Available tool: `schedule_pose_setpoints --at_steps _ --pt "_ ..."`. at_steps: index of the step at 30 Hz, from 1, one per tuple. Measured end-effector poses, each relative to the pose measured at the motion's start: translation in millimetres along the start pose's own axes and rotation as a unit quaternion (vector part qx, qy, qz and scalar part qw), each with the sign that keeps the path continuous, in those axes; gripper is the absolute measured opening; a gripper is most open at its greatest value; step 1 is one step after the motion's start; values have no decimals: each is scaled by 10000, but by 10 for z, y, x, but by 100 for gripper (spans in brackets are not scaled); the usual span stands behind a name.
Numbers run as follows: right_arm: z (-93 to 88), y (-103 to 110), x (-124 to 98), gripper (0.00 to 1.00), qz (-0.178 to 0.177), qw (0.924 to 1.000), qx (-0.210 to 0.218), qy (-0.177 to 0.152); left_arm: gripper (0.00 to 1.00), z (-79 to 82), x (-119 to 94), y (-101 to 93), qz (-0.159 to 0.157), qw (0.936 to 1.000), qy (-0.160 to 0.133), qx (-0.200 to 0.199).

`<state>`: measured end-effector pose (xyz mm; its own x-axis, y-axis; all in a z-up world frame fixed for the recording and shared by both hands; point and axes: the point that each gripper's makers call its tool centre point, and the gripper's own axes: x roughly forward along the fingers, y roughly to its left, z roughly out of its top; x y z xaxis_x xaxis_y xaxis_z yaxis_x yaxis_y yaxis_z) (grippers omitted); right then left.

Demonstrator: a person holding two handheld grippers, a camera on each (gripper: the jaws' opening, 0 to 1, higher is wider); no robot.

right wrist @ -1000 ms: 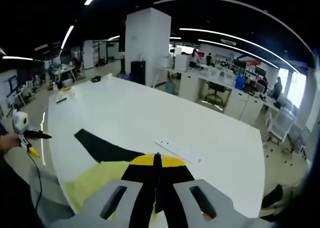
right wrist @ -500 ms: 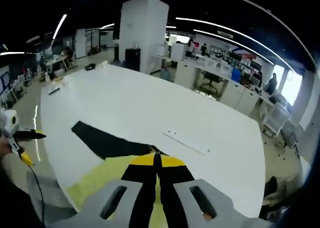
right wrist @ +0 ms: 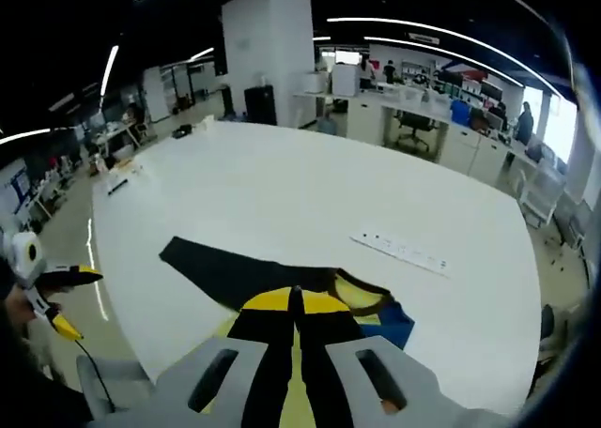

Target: Fold the garment on the visible template until the final outline fits inside the template.

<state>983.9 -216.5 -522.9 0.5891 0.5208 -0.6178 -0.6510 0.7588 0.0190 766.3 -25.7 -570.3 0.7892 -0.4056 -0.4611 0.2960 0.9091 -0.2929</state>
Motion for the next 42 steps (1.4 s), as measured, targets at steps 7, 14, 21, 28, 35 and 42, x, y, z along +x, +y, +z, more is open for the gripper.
schedule_pose_setpoints --at_steps 7,14,21,28,35,42 --pt "-113 87 193 1 50 9998 -32 175 81 20 44 33 -29 10000 19 8" --pt "-228 200 414 1 100 9994 67 317 81 12 79 75 -62 10000 78 3" --pt "-369 320 582 1 132 9983 370 419 81 3 72 178 -15 9999 90 -48" --pt "-578 445 775 1 -168 9981 497 332 81 -39 100 240 -50 9998 157 -91" --pt "-708 543 1000 2 -399 9960 732 320 81 -13 102 341 -80 9998 171 -91" --pt "-745 619 1192 2 -412 9940 934 381 80 -45 104 467 -100 9997 196 -125"
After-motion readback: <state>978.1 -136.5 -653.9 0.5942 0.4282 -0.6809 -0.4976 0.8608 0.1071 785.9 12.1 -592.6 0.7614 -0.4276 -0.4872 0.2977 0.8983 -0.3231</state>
